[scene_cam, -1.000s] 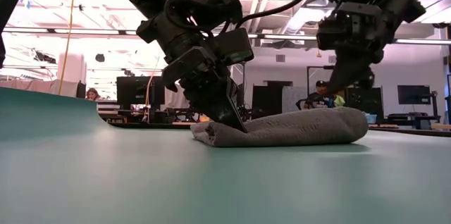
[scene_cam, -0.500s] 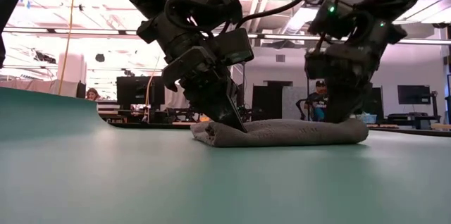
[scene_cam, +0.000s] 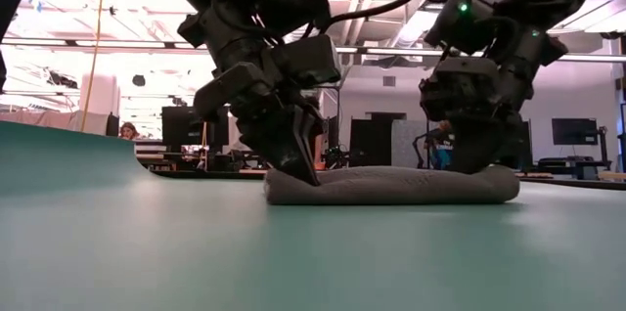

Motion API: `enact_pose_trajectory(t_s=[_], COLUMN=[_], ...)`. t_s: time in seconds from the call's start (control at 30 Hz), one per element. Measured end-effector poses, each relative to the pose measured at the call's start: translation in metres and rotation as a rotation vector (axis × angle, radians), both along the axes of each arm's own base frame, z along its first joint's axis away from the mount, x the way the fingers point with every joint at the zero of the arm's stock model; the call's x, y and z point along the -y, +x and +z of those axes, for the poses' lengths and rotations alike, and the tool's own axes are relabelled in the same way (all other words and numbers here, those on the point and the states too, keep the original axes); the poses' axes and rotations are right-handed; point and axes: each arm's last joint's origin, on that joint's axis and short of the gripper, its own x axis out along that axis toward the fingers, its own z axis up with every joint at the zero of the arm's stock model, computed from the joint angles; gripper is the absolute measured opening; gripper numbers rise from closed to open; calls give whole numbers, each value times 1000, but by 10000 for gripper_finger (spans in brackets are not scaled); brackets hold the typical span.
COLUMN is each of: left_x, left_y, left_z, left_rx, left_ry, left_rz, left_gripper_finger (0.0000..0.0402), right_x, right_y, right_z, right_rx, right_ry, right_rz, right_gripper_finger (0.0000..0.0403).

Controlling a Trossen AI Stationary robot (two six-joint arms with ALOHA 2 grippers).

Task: Roll towel
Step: Roll the gray towel

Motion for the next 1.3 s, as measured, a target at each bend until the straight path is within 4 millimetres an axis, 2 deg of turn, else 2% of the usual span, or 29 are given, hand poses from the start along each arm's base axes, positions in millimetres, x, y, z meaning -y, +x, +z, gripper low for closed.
enact_pose_trajectory(t_s=[0.2, 0.33, 0.43, 0.53, 0.67, 0.77, 0.97, 1.1, 1.3], left_x=[-8, -13, -14, -14, -14, -14, -14, -14, -13], left_y=[-1, -2, -3, -2, -2, -3, -2, -2, -2], left_z=[0, 1, 0, 1, 1, 1, 1, 1, 1], left_rx=[-20, -34, -39, -36, -37, -37, -35, -35, -37], left_ry=[43, 60, 65, 40, 35, 35, 38, 37, 4], left_rz=[91, 86, 53, 47, 54, 52, 38, 37, 28], left_gripper_finger=[0, 0, 0, 0, 0, 0, 0, 0, 0], right_x=[-20, -30, -35, -36, -34, -30, -33, -40, -51], right_y=[0, -1, -1, -2, -6, -14, -30, -40, -37], right_z=[0, 0, 0, 2, 21, 44, 83, 90, 82], right_rx=[-19, -25, -15, 22, 119, 218, 454, 526, 506], right_ry=[65, 95, 59, -25, -137, -239, -369, -438, -585], right_rz=[-77, -108, -112, -37, 39, 100, 454, 714, 886], right_gripper_finger=[8, 8, 9, 14, 27, 33, 42, 96, 240])
